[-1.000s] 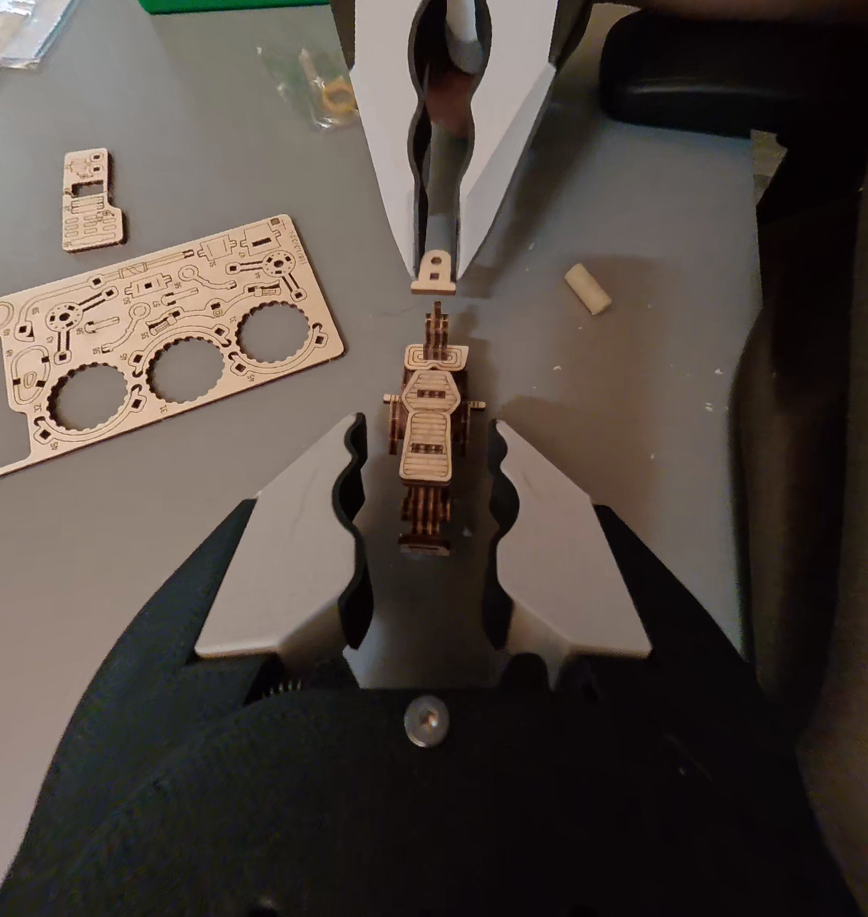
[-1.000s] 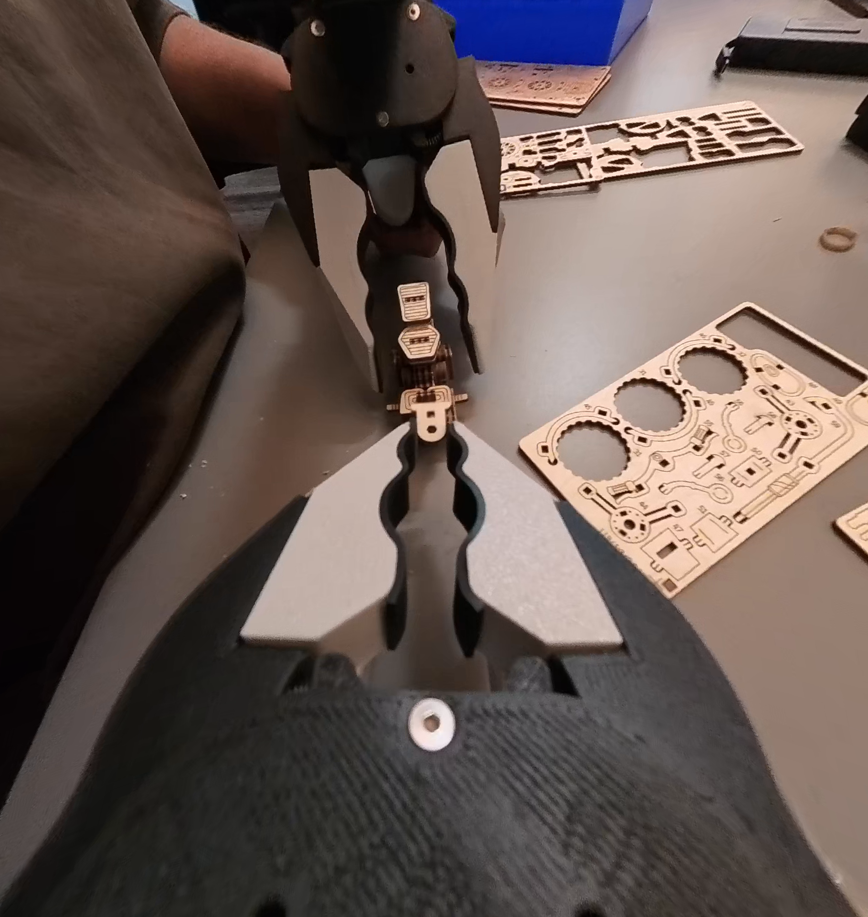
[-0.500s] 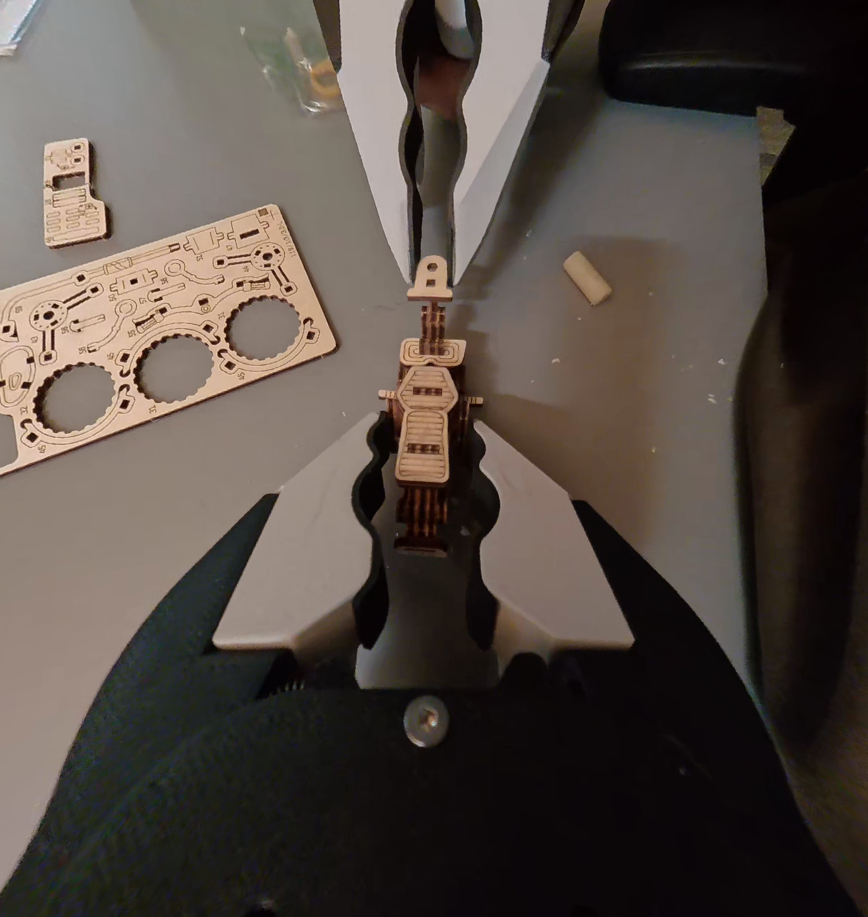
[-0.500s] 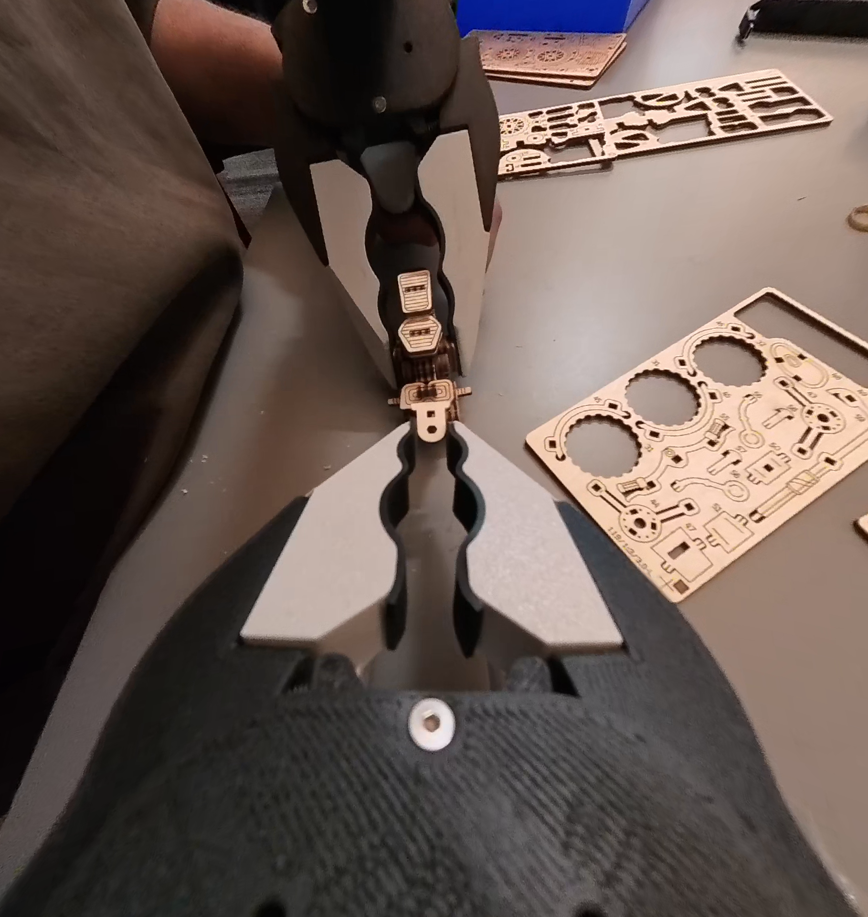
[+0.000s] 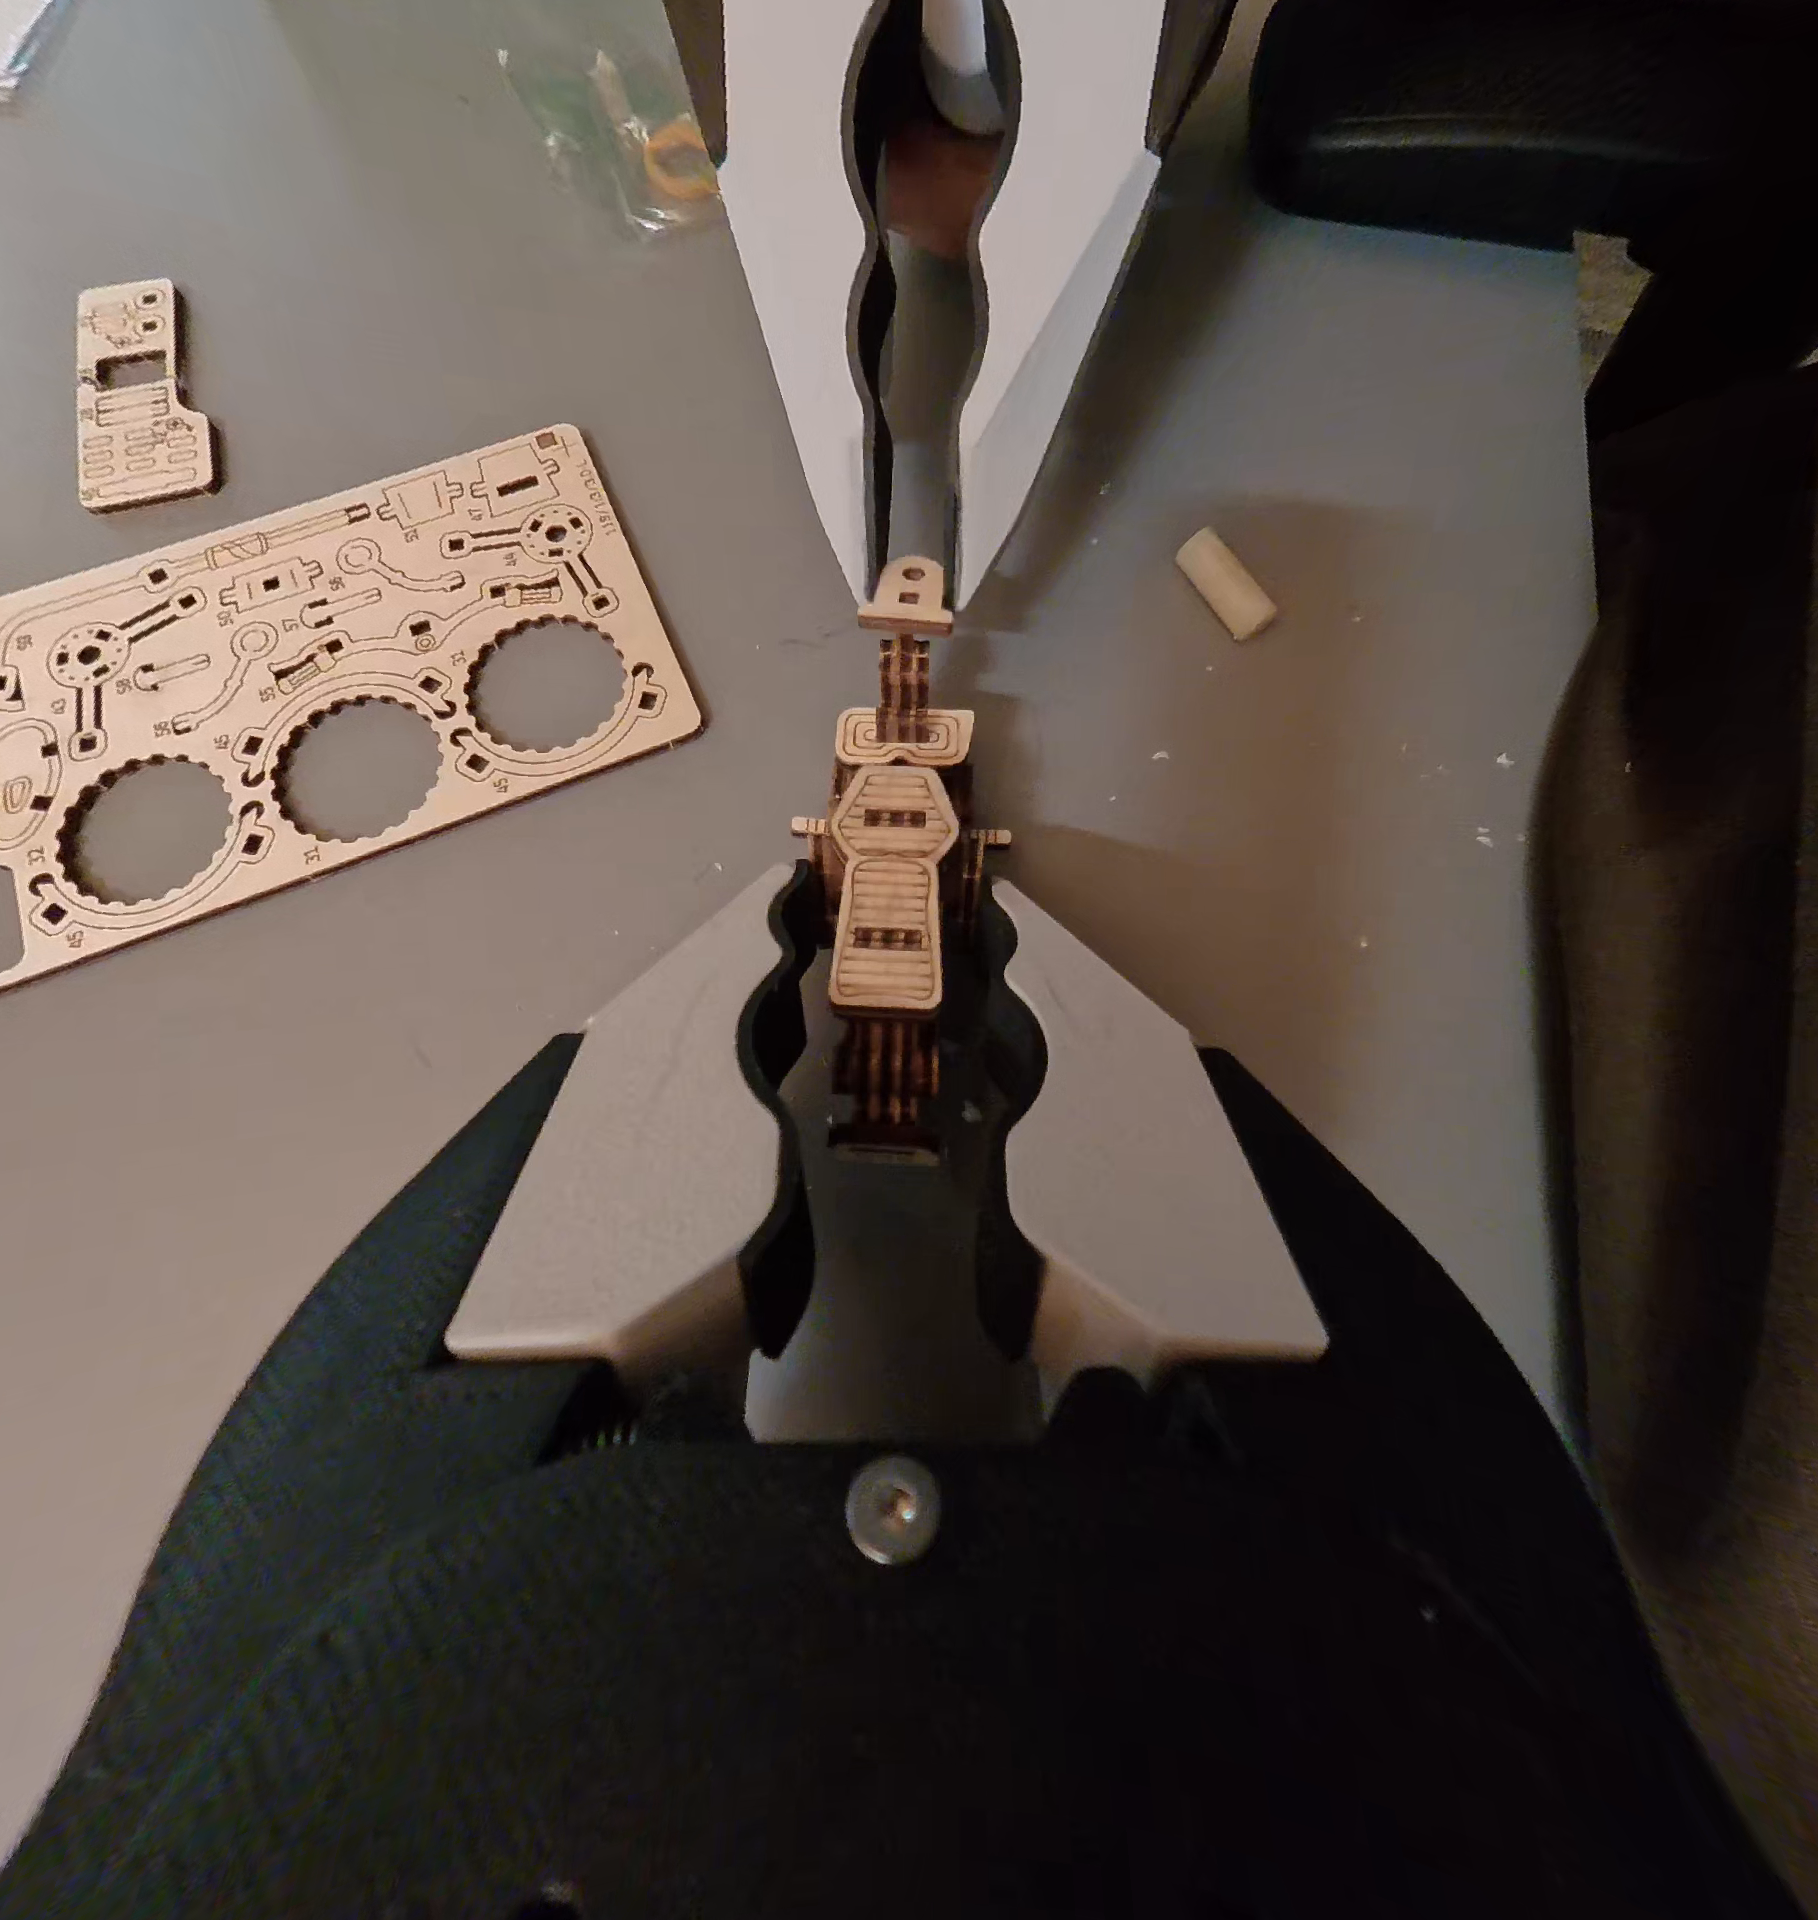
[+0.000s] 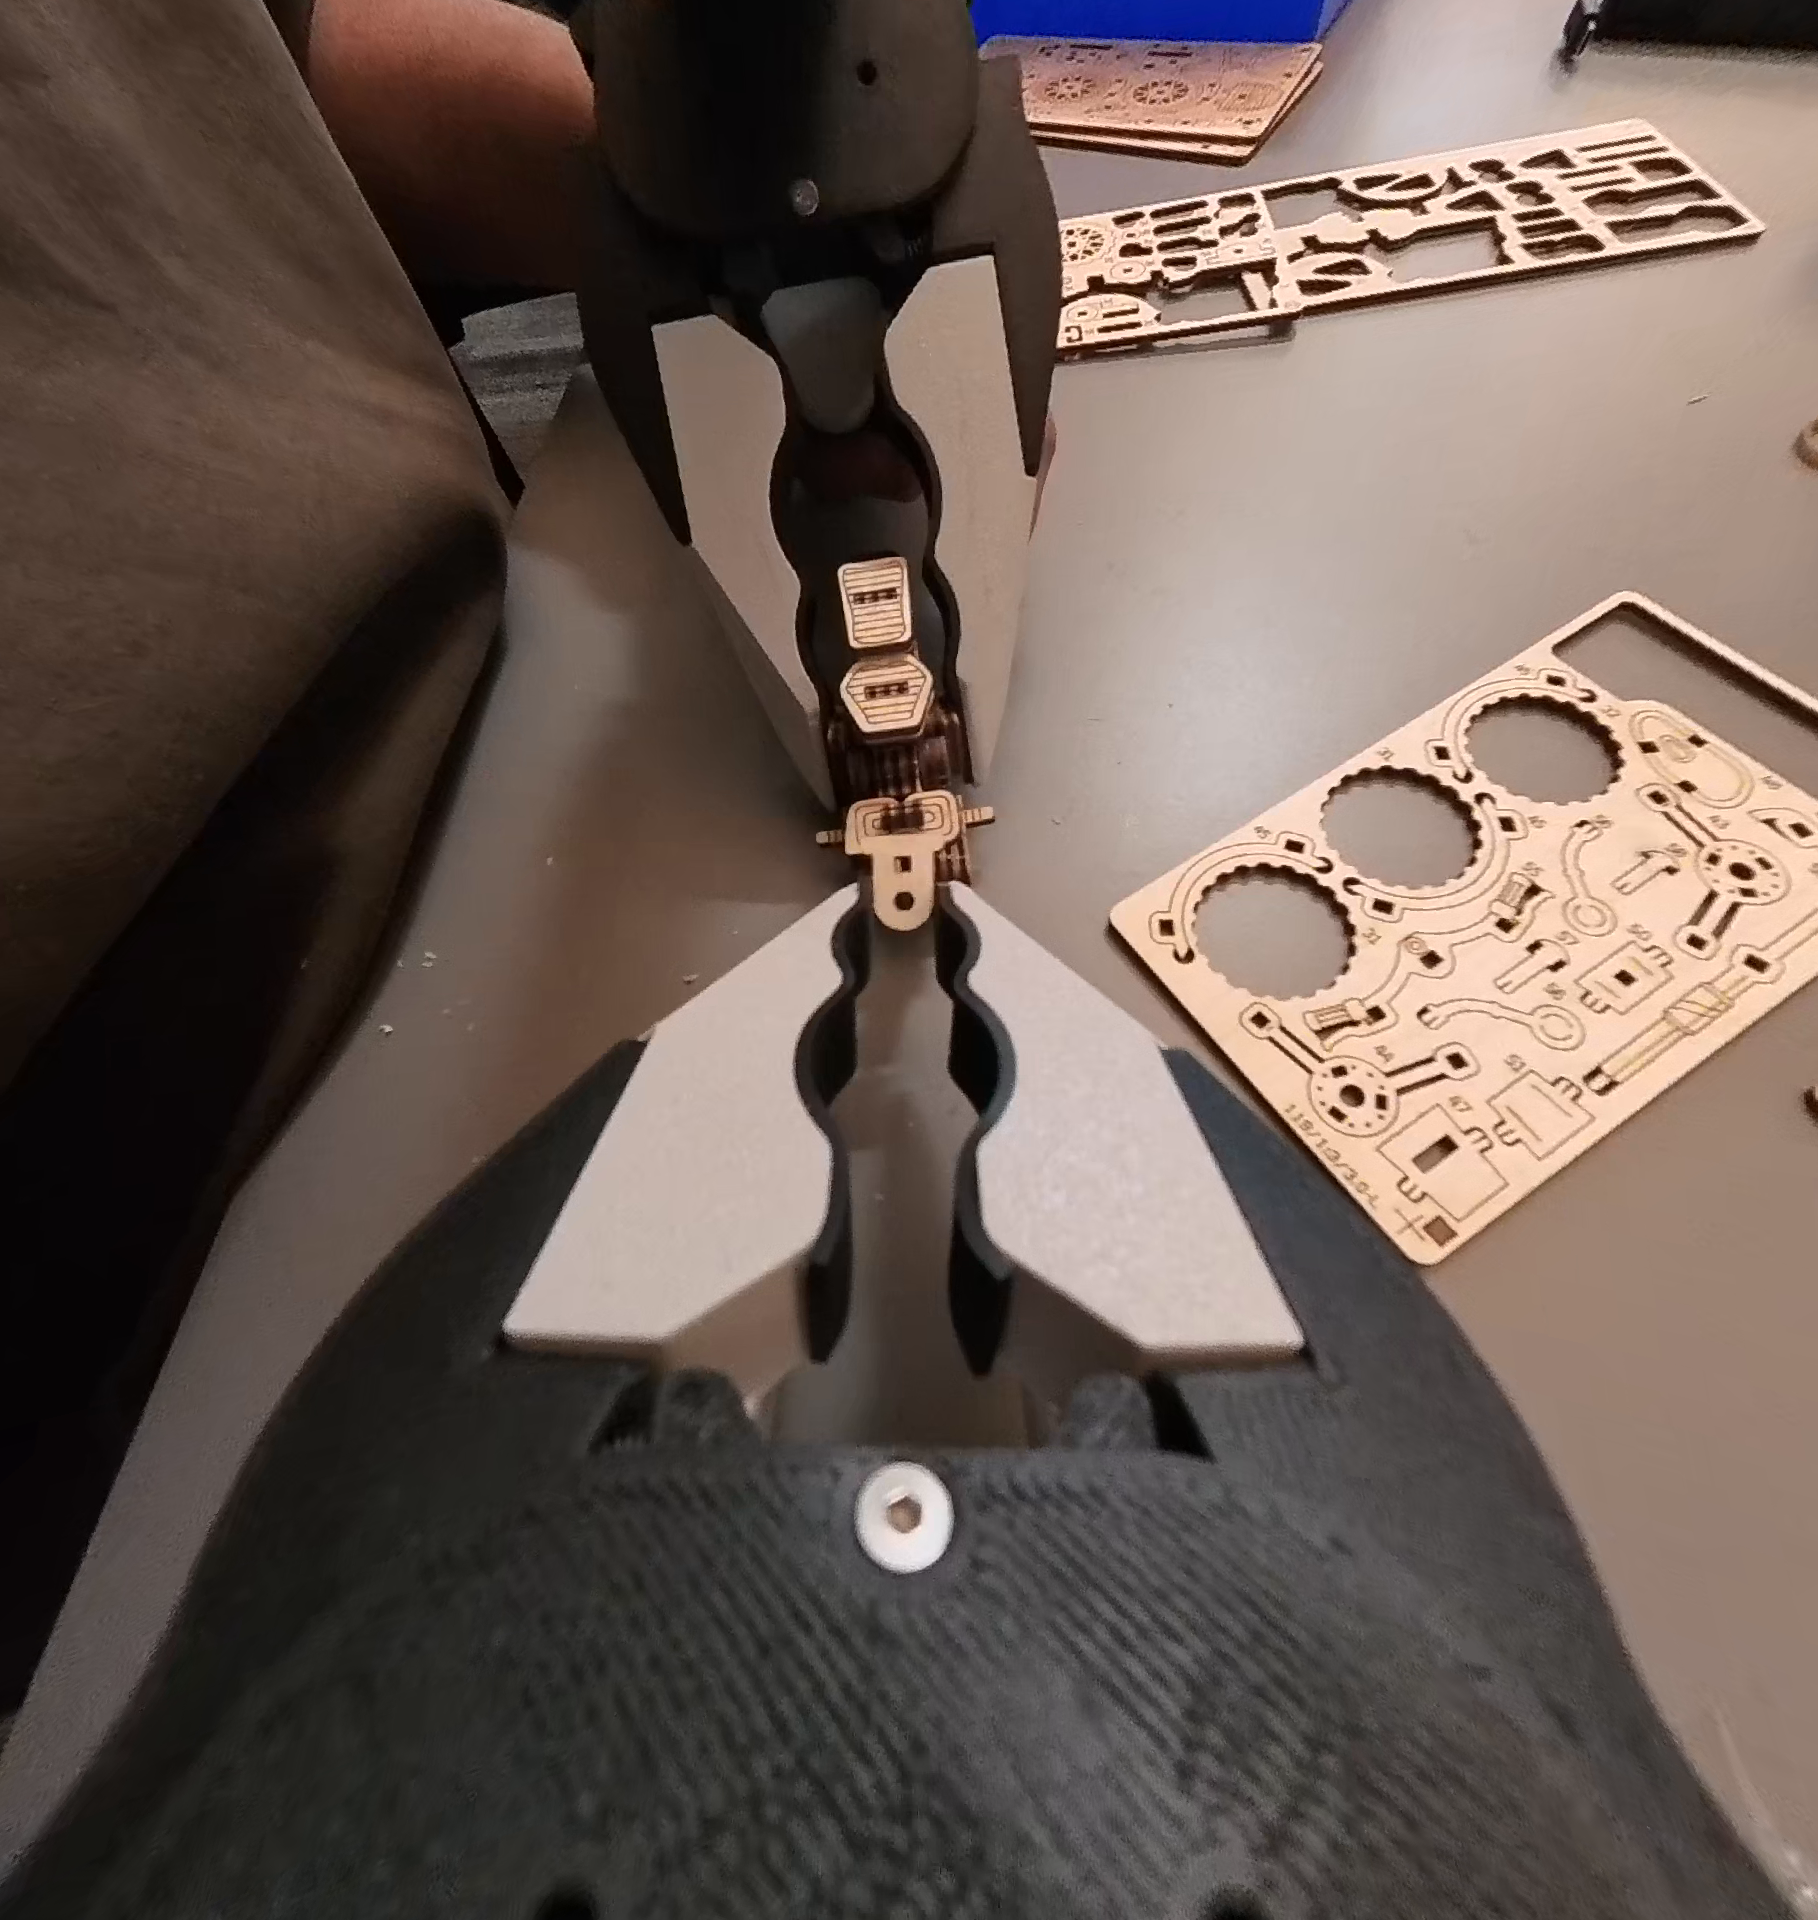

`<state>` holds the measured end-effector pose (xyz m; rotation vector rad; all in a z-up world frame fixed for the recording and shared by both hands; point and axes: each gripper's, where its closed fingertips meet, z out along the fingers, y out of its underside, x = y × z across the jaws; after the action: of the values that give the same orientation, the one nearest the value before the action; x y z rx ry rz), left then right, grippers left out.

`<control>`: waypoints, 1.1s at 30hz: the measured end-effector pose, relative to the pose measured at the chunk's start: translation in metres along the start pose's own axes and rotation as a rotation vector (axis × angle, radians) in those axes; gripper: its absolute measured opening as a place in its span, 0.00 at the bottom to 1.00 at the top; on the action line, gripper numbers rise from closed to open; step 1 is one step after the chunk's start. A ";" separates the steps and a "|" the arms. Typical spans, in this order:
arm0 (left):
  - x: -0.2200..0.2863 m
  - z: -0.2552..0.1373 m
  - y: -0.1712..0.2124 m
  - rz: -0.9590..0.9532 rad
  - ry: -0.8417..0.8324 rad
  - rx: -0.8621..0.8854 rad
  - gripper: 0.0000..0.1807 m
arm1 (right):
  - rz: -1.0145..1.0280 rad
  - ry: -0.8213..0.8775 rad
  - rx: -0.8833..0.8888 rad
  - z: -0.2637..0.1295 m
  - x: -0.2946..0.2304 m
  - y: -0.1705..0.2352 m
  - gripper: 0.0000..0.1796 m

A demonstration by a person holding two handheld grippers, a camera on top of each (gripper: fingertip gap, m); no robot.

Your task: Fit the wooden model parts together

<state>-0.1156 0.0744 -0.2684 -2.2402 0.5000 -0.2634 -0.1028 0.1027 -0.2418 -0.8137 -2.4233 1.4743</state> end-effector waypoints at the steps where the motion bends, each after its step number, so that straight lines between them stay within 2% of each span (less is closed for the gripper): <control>1: 0.000 0.000 0.000 0.000 0.000 0.000 0.16 | 0.001 0.004 0.001 0.000 0.000 0.000 0.05; 10: 0.000 0.000 0.000 0.002 -0.004 0.000 0.16 | -0.055 0.020 0.001 0.002 -0.001 -0.003 0.05; 33: 0.000 0.000 0.000 -0.004 0.003 0.001 0.16 | -0.113 0.019 -0.133 0.002 0.000 -0.002 0.05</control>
<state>-0.1159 0.0743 -0.2684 -2.2401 0.4965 -0.2692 -0.1047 0.1003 -0.2411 -0.6991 -2.5299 1.2708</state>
